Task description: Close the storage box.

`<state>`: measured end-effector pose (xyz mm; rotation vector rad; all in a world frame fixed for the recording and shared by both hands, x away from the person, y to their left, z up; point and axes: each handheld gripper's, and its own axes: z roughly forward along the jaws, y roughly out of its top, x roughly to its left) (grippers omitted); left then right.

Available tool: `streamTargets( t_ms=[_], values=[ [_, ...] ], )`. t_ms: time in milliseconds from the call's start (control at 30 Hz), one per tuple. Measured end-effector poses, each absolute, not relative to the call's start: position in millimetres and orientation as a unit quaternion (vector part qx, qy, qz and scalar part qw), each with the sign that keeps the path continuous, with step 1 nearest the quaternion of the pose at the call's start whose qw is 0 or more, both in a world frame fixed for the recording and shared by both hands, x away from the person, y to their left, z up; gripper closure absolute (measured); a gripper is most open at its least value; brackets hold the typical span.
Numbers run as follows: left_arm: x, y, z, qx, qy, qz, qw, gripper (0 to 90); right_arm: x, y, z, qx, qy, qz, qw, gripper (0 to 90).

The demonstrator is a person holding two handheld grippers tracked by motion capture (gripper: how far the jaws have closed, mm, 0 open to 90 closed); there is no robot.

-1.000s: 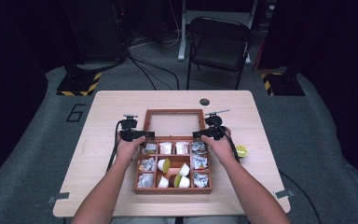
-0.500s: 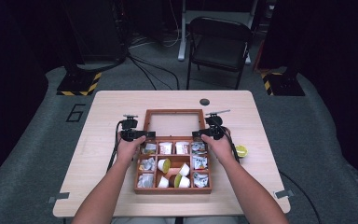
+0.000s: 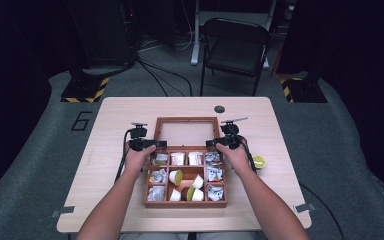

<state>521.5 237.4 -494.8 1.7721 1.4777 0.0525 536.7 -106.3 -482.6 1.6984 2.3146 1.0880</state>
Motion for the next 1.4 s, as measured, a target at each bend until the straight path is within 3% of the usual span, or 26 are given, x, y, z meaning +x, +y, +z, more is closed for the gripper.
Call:
streamTargets(
  t_ms=[700,1400],
  values=[
    [526.8,238.6,-502.0,0.693,0.587,0.004,0.418,26.8,542.6,-109.0,-490.6,0.569,0.733,0.372,-0.001,21.8],
    [530.3,241.1,-504.3,0.681,0.593,-0.009,0.431,30.4,544.7,-110.5,-490.0,0.569,0.734,0.372,-0.009,24.1]
  ],
)
